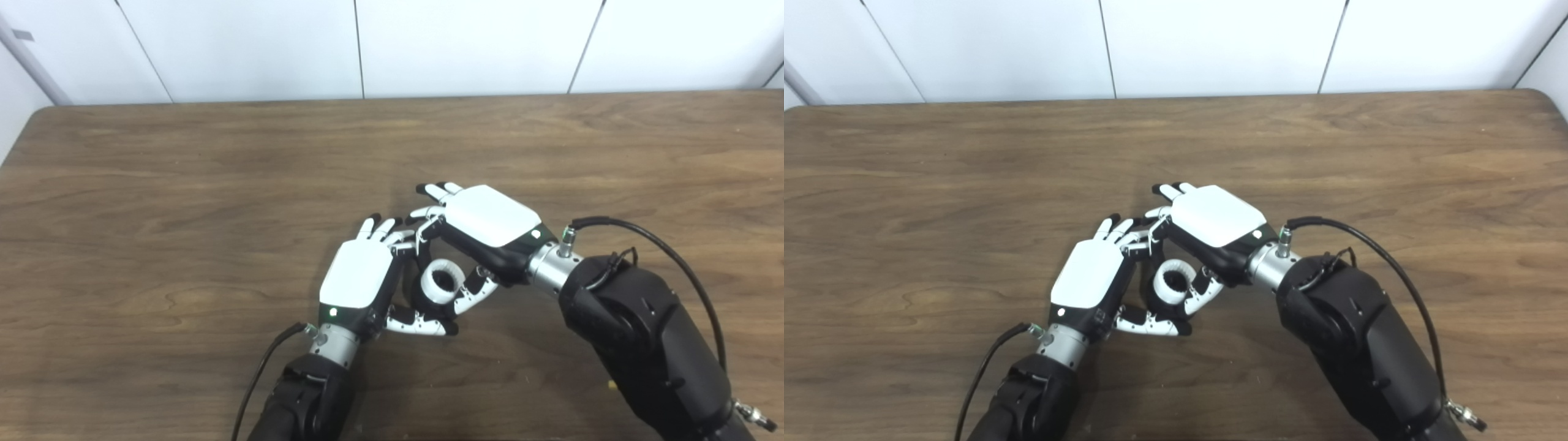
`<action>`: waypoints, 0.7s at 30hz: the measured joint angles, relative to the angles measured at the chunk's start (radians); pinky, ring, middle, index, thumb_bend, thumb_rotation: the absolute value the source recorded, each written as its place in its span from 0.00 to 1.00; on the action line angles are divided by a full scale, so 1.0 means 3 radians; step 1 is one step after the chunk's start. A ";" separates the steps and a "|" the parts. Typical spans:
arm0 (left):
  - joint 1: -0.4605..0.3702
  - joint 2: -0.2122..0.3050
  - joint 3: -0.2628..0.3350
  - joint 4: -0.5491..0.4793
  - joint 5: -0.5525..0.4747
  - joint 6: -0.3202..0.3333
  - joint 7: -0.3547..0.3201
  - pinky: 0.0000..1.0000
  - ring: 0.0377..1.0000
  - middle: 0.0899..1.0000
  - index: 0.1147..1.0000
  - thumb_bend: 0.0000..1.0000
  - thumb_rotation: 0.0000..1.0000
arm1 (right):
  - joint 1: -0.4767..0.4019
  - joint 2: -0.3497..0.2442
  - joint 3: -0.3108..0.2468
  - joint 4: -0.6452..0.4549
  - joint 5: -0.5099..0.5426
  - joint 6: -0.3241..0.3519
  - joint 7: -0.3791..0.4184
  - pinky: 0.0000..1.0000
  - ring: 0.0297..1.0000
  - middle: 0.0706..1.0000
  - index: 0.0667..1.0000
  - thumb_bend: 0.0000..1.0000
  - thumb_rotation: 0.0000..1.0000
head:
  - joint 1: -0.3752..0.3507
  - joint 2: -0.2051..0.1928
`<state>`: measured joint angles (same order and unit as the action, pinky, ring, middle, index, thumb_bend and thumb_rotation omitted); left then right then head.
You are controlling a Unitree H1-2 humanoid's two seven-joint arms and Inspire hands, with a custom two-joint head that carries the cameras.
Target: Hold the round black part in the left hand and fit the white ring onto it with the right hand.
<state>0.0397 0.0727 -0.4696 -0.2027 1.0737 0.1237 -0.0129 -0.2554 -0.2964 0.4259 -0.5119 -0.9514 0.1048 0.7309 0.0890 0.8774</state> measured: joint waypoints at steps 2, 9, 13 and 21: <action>0.0000 0.0000 0.0000 0.0000 0.0003 0.0000 0.0000 1.00 0.92 0.80 0.42 0.52 0.06 | 0.0000 -0.0003 0.0005 0.0012 0.0010 -0.0032 -0.0018 1.00 1.00 0.83 0.45 0.52 0.13 | 0.0000 0.0000; 0.0000 0.0000 -0.0004 0.0000 0.0009 0.0001 -0.0002 1.00 0.92 0.79 0.42 0.52 0.06 | 0.0000 -0.0015 0.0010 0.0036 0.0013 -0.0133 -0.0072 1.00 1.00 0.83 0.45 0.52 0.13 | 0.0005 0.0020; 0.0000 0.0000 -0.0010 -0.0004 0.0015 0.0011 -0.0007 1.00 0.93 0.79 0.42 0.52 0.06 | 0.0002 -0.0015 0.0013 0.0036 0.0005 -0.0145 -0.0078 1.00 1.00 0.83 0.45 0.52 0.13 | 0.0005 0.0020; 0.0000 0.0000 -0.0017 -0.0020 0.0030 0.0045 -0.0026 1.00 0.93 0.79 0.42 0.52 0.06 | 0.0030 -0.0015 0.0012 0.0044 0.0003 -0.0216 -0.0146 1.00 1.00 0.83 0.45 0.52 0.14 | 0.0000 0.0020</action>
<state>0.0396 0.0728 -0.4748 -0.2087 1.0827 0.1372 -0.0208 -0.2464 -0.3008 0.4295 -0.4988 -0.9506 0.0401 0.6872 0.0890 0.8836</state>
